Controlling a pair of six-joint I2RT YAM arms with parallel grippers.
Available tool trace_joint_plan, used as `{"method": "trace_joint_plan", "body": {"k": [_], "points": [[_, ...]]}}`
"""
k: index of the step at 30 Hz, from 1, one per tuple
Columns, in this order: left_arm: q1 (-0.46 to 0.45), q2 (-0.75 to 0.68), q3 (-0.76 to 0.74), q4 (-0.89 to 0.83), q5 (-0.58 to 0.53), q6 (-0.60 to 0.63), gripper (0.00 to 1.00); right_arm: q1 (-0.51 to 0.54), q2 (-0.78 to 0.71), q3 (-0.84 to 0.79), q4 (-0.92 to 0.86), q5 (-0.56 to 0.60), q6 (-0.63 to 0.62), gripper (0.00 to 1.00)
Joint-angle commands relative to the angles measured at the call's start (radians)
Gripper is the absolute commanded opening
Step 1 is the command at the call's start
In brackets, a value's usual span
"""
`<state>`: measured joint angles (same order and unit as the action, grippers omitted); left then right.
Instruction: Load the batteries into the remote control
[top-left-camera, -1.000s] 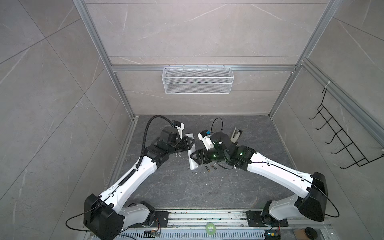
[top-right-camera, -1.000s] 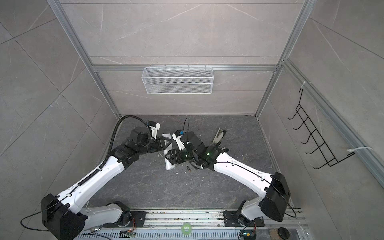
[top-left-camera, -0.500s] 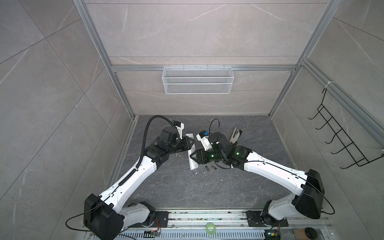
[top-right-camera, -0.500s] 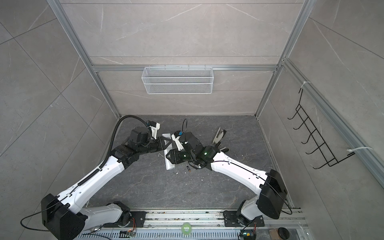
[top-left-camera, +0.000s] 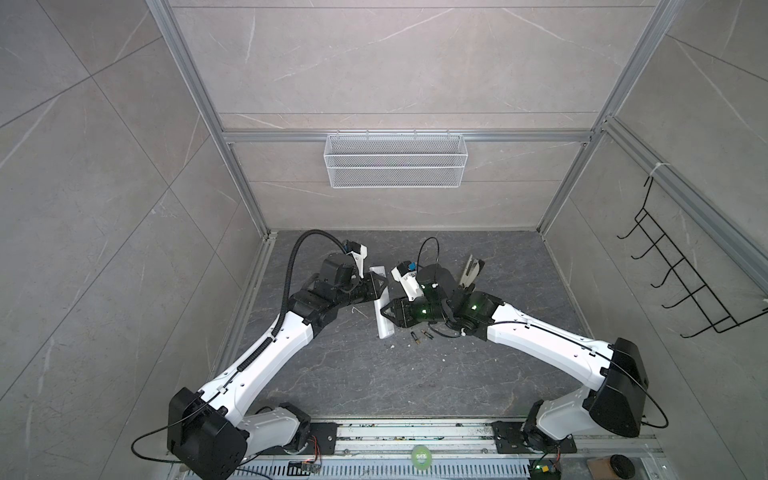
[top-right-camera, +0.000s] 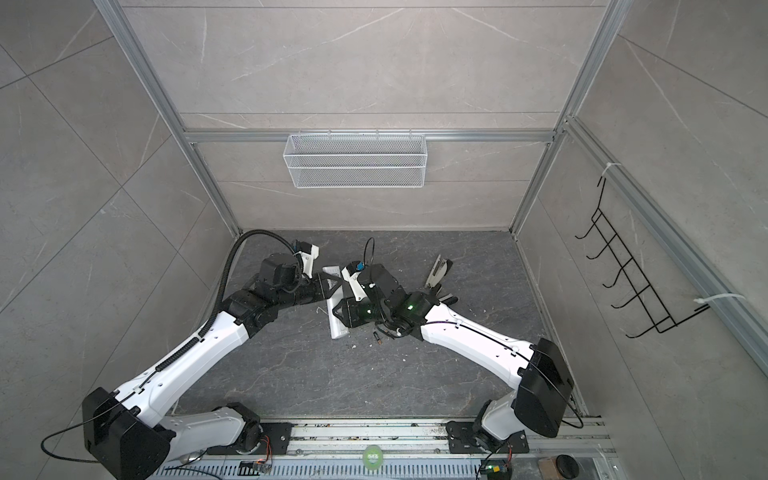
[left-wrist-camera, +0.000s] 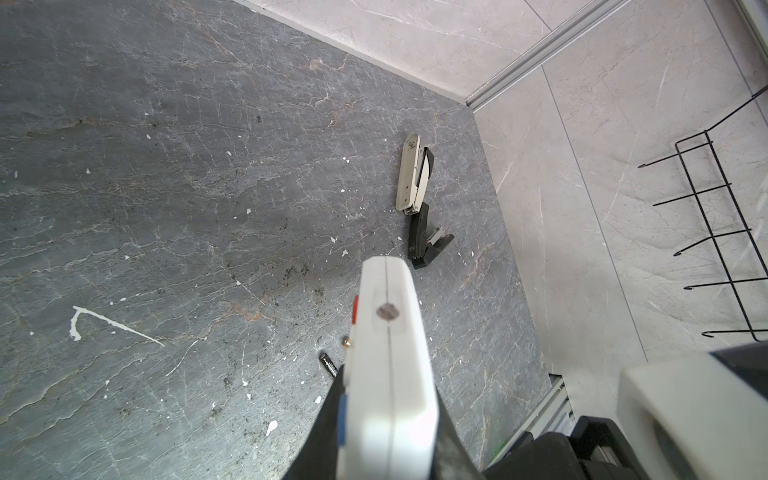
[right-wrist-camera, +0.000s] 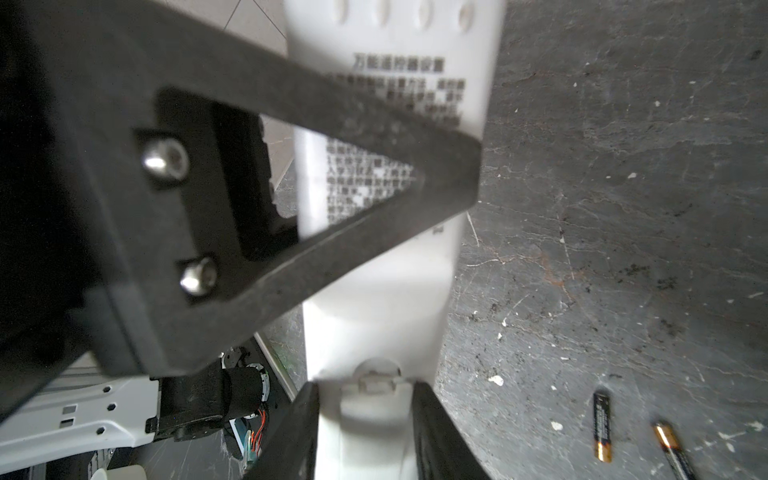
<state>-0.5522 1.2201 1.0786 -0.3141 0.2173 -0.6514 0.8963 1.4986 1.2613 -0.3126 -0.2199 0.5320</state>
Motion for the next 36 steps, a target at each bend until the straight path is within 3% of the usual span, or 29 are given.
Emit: {"method": "trace_joint_plan", "body": {"k": [1,36], "points": [[-0.006,-0.022,0.027,0.058,0.026,0.008,0.00,-0.003,0.006,-0.018,0.014,-0.009,0.008,0.36],[-0.006,-0.037,0.012,0.080,0.036,-0.007,0.00,-0.002,-0.021,-0.016,0.029,-0.024,-0.021,0.26]]}}
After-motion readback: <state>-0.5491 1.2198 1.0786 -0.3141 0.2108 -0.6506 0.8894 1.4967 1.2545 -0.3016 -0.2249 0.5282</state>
